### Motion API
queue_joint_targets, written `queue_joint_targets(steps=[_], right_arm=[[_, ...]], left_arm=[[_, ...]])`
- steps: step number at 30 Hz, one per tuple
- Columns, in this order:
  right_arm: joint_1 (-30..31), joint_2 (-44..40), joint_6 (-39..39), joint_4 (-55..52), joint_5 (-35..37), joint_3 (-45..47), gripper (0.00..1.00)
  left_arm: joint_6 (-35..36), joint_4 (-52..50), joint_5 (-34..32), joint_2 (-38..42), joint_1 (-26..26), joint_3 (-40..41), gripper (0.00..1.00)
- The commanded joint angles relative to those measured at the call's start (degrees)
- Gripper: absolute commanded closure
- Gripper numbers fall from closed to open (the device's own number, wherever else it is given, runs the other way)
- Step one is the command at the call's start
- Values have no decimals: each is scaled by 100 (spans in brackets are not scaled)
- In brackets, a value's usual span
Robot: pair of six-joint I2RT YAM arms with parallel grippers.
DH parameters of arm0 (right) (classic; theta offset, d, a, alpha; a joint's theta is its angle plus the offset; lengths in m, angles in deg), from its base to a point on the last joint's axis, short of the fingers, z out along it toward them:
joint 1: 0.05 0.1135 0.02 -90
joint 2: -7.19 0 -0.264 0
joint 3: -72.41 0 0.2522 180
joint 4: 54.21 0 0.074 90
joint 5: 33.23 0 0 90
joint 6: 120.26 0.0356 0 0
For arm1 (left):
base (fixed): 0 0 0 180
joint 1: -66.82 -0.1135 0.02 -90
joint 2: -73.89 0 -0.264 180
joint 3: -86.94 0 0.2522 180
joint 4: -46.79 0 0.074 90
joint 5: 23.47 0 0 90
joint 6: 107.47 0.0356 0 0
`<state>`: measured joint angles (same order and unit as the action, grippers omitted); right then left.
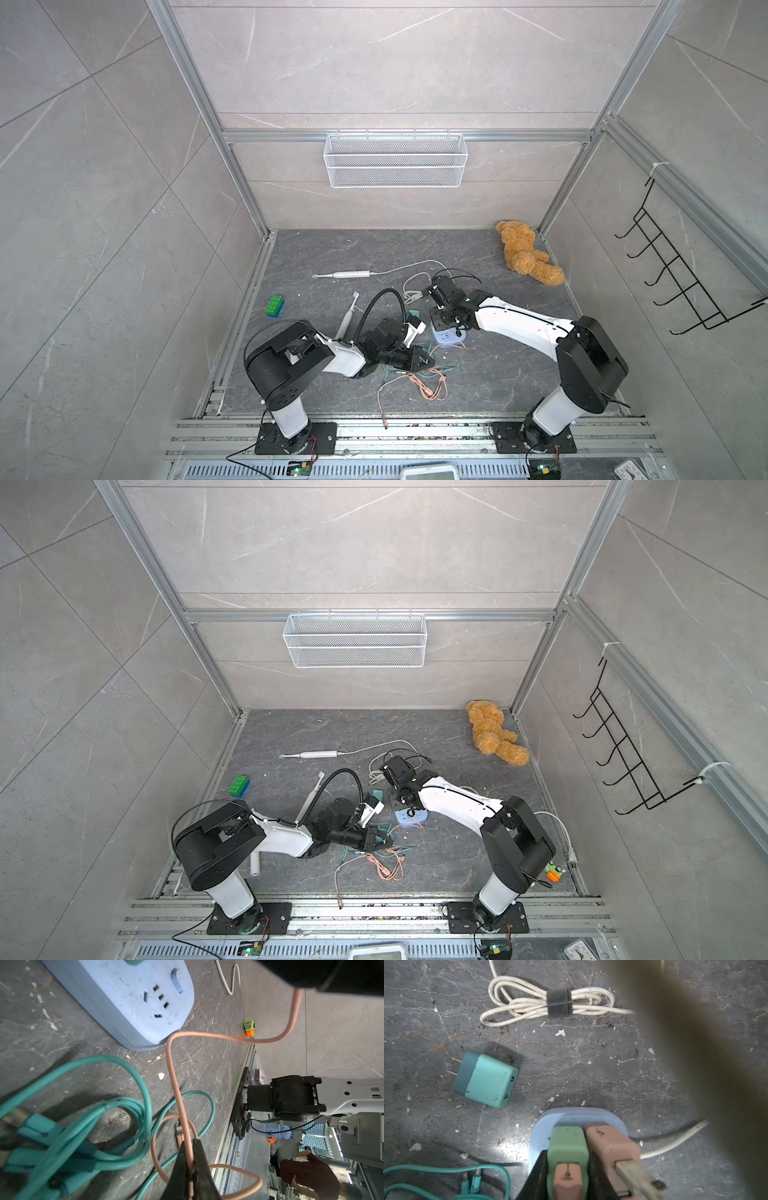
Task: Charge the electric toothbrush
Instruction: Insert the plug into the socket, then pick up the charging cable from the center of the board.
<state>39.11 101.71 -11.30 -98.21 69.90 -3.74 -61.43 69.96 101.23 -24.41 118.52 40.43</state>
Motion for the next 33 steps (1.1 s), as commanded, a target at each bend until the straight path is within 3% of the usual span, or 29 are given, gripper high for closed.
queue_joint_targets(steps=[1,4,9,15,20,23,26,29,32,33], right_arm=[[10,203,213,-647,-32,87,100],[56,-139,213,-861,-21,-208,97],[91,-543,76,-1102,38,-693,68],[91,-831,-108,-929,-131,-686,53],[92,-897,-194,-1152,-204,-799,50],[92,-1567,-266,-767,-171,-469,48],[92,-2169,-397,-582,-258,-305,41],[96,-2399,-532,-809,-692,-417,40],[97,-2576,-615,-828,-1396,-372,42],[101,-2674,-635,-784,-1502,-312,43]], left_arm=[[131,-108,3,144,-34,-77,100],[122,-196,-85,191,-34,-103,100],[313,-786,-493,413,-38,-368,100],[678,-1594,-948,473,-220,-1006,100],[837,-1827,-907,370,-413,-1379,100],[900,-1880,-936,257,-467,-1620,94],[913,-1881,-944,236,-503,-1801,74],[958,-2019,-1037,475,-537,-1836,49],[989,-2367,-1325,942,-538,-1758,5],[978,-2411,-1428,1145,-538,-1655,3]])
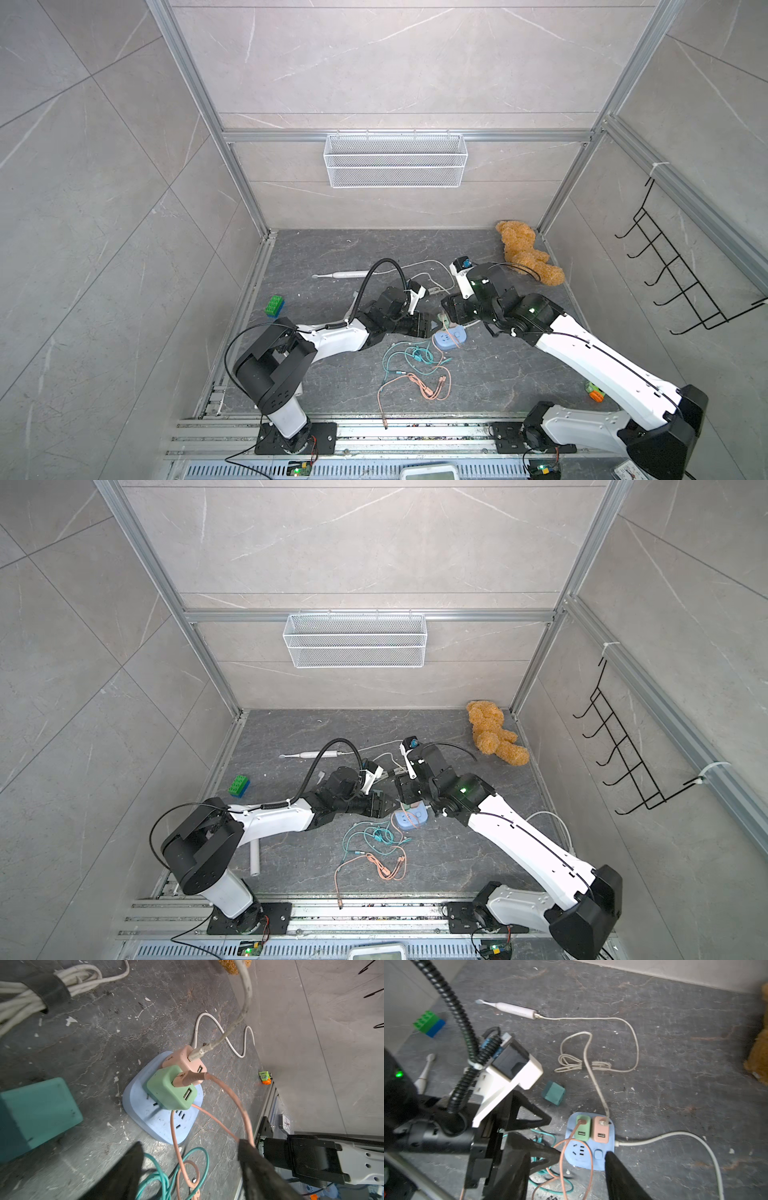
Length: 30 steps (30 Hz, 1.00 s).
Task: Charge the electric toothbrush
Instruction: Pick up the charging cable from the center of the board.
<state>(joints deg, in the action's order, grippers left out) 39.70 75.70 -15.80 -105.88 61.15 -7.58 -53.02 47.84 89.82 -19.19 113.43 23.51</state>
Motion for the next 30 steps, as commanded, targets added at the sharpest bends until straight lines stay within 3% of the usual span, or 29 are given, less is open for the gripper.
queue_joint_targets(steps=[1,7,13,19,25,30], right_arm=[[43,-190,-212,108,-762,200,43],[203,-112,-353,330,-1628,443,47],[1661,460,-1018,924,-1467,751,49],[2167,1185,-1960,1643,-2358,1015,49],[2506,2341,-1846,1256,-3497,599,66],[2763,3023,-1457,1291,-3605,516,64]], left_arm=[[114,-304,-449,860,-40,126,1],[-129,-1172,-1113,2119,-430,473,0],[-728,-1999,-1692,3345,-1235,946,0],[-1664,-2496,-1908,4262,-2249,1634,0],[-1979,-2955,-2197,5016,-2762,1927,1],[-1974,-3368,-2266,5164,-2987,1939,0]])
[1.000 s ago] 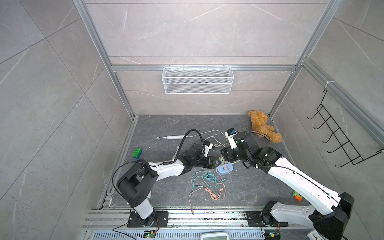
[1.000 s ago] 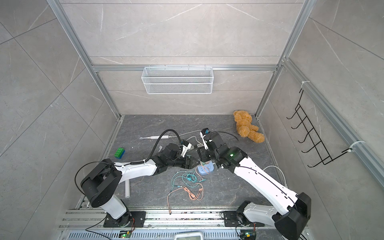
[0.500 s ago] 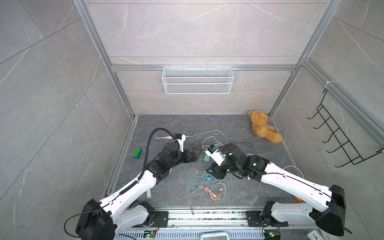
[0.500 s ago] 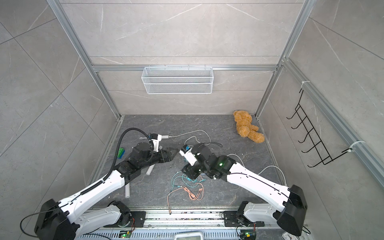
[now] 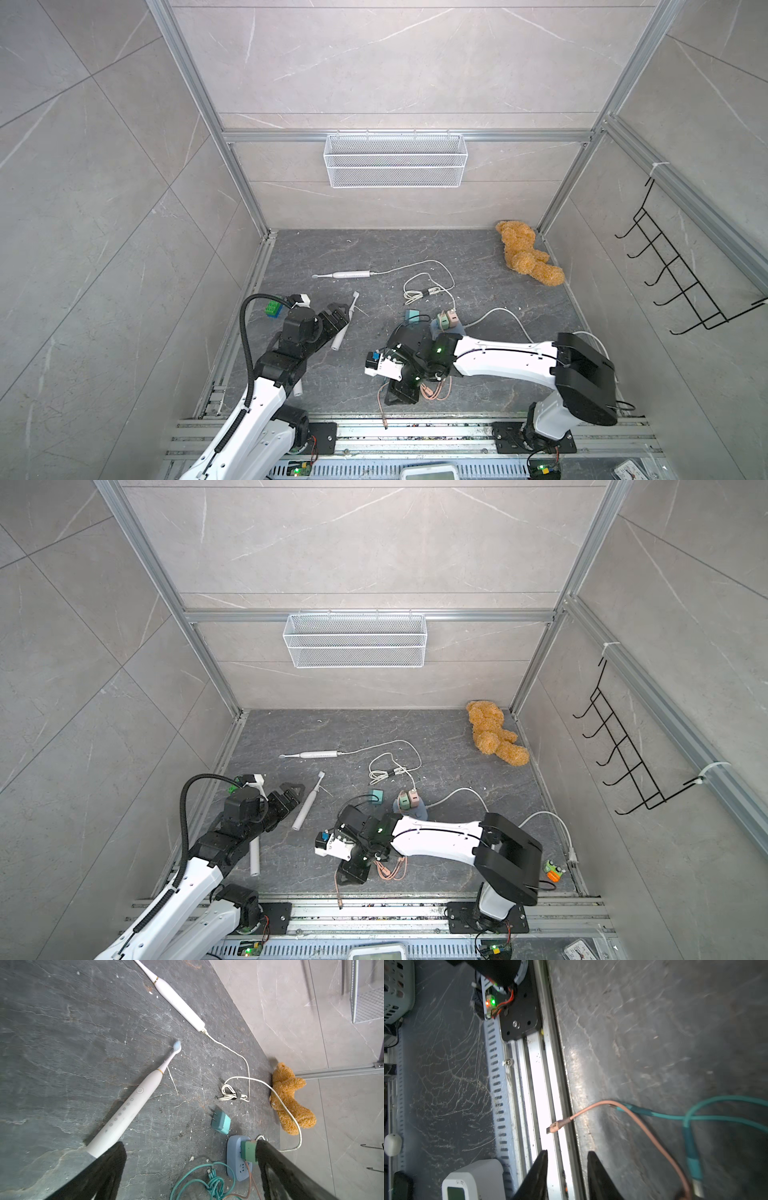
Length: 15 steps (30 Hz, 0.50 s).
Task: Charge the electric toothbrush
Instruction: Pick up the charging cable from the center of the board.
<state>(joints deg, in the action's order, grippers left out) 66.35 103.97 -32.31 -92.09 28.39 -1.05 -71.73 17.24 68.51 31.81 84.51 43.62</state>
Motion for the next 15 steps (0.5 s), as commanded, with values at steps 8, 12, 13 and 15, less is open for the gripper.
queue_joint_targets(steps=[8,12,13,15], right_arm=[[341,852,497,-452,-14,-624,63],[479,1009,628,-451,38,-691,63],[495,1054,654,-462,86,-698,63],[498,1145,662,-512,210,-700,63]], left_arm=[[-10,-521,-223,121,-253,-54,1],[4,-510,-232,144,-260,-24,1],[5,-504,-233,139,-264,-11,1],[-4,-496,-224,146,-273,18,1]])
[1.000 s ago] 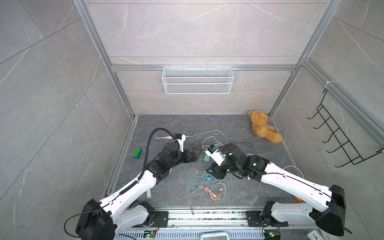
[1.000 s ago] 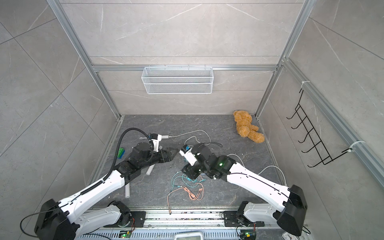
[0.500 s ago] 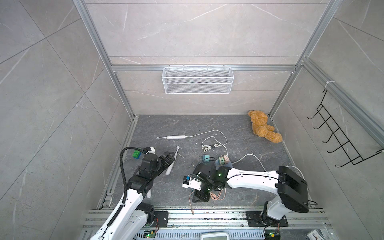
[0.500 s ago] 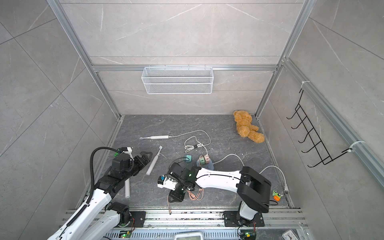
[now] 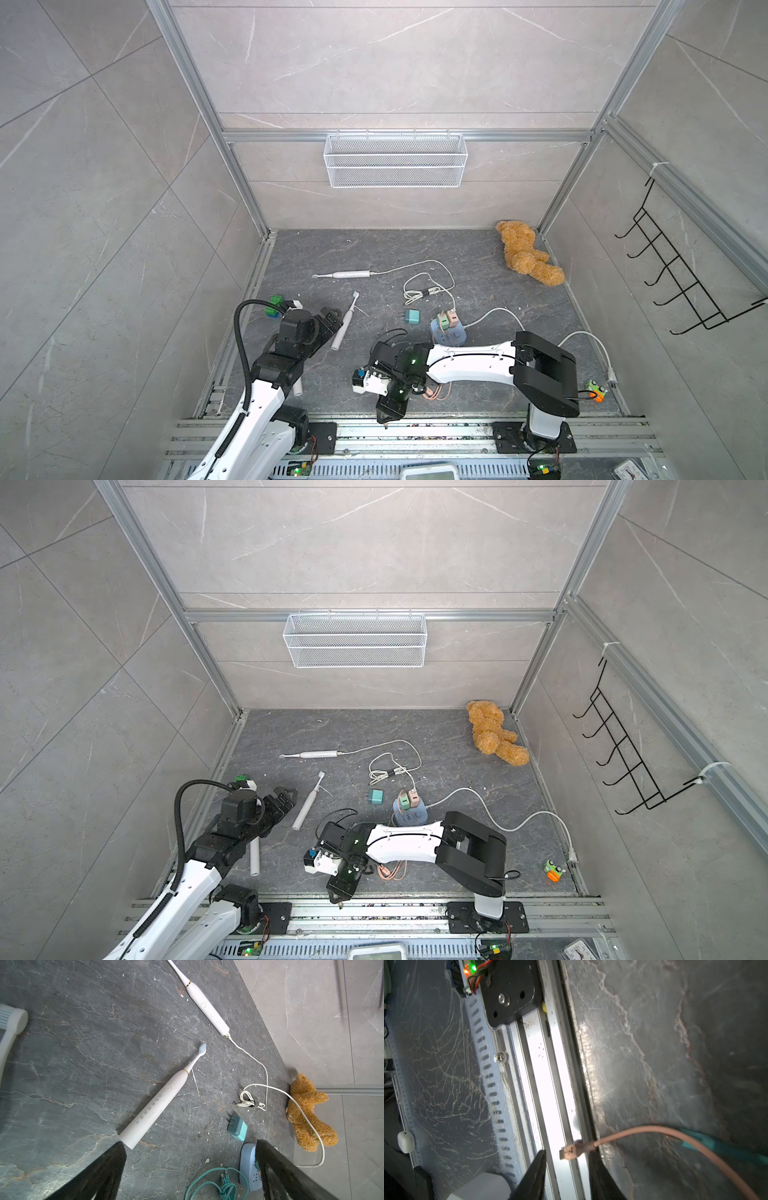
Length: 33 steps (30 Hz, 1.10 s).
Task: Charge the electric toothbrush
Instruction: Pick up the charging cable from the center of the board.
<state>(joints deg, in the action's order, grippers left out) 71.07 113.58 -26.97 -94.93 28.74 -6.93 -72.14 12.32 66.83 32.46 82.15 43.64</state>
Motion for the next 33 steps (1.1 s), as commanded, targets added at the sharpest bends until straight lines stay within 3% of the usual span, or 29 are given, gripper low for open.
queue_joint_targets(steps=[1,7,12,15,19,22,26,33], right_arm=[[26,248,129,-288,227,-136,63],[34,478,162,-444,354,-253,64],[60,654,212,-407,255,-324,71],[60,640,231,-331,241,-332,78],[24,230,294,-107,263,-253,96],[-165,-305,479,240,234,-145,100],[-633,-1101,1072,955,173,73,100],[-1473,-1968,3121,3012,181,869,100]], left_arm=[[21,5,-56,91,-37,42,1],[29,13,-46,126,-47,110,1],[-8,103,-9,84,-48,163,1],[7,158,31,27,-57,159,1],[-26,253,284,-86,-54,150,1],[-151,385,712,-154,-47,140,3],[-475,517,1184,-164,-26,140,4],[-1013,1348,1607,293,269,466,6]])
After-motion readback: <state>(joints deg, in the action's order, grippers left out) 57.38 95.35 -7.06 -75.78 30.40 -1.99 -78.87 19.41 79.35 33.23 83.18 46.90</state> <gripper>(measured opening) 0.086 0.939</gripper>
